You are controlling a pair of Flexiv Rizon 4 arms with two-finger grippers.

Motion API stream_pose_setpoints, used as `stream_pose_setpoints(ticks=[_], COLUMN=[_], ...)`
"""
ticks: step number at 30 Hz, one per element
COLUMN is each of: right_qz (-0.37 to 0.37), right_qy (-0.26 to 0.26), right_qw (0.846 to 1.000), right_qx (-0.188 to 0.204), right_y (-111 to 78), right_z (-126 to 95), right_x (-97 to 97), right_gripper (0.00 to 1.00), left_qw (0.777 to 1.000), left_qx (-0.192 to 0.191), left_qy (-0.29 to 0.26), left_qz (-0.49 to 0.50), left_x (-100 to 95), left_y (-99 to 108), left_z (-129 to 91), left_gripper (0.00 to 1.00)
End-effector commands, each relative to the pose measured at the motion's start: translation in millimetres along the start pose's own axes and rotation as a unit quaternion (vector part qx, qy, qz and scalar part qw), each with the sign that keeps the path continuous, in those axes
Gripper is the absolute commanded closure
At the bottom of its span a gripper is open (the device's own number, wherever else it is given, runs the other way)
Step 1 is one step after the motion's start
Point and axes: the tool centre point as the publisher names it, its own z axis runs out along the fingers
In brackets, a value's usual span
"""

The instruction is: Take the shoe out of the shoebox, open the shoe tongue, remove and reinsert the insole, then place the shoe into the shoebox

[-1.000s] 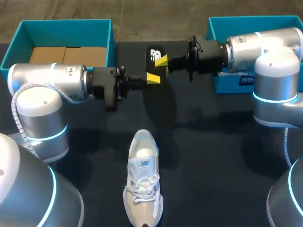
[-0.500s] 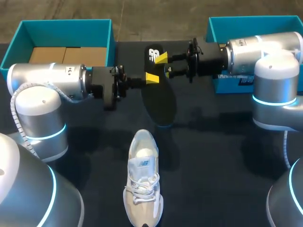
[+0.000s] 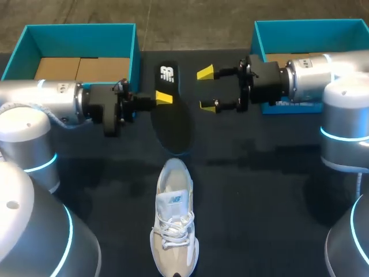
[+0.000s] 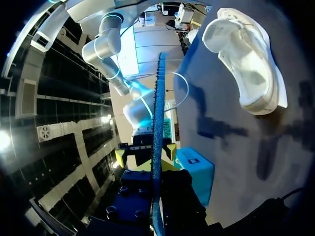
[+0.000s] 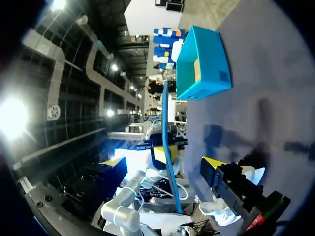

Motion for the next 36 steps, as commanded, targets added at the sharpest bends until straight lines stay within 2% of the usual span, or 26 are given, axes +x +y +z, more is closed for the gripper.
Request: stream_pose_setpoints(ticks=[1, 7, 11, 13, 18, 21, 22, 36], right_qz=[0.001, 0.001, 0.001, 0.001, 0.001, 0.001, 0.001, 0.001], right_qy=[-0.002, -0.001, -0.001, -0.001, -0.001, -0.001, -0.001, -0.001], right_qw=[1.000, 1.000, 1.000, 1.000, 1.000, 1.000, 1.000, 1.000], right_qx=[0.003, -0.004, -0.004, -0.004, -0.004, -0.004, -0.004, -0.004], right_y=[1.2, 1.0, 1.0, 1.0, 1.0, 1.0, 1.0, 1.0], right_z=[-2, -2, -2, -2, -2, -2, -2, -2], right_x=[-1.1, -1.0, -1.0, -1.0, -1.0, -1.0, -1.0, -1.0], right_gripper=[0.00, 0.00, 0.00, 0.00, 0.00, 0.00, 0.00, 0.00], left_qw=[1.000, 0.999, 0.994, 0.988, 0.959, 0.918, 0.912, 0.912], left_qx=[-0.012, -0.011, 0.006, 0.019, 0.038, 0.055, 0.069, 0.069], left_qy=[0.002, 0.005, -0.010, 0.002, 0.001, -0.012, -0.014, -0.014], left_qz=[-0.002, -0.033, -0.107, -0.153, -0.280, -0.394, -0.404, -0.404], left_x=[-0.5, 9.4, 12.1, 12.6, 13.9, 13.8, 12.1, 12.1], left_y=[-10, -18, -19, -20, -18, -20, -23, -23], left_z=[-21, -32, -39, -44, -56, -58, -58, -58], left_gripper=[1.00, 1.00, 1.00, 1.00, 1.00, 1.00, 1.00, 1.00])
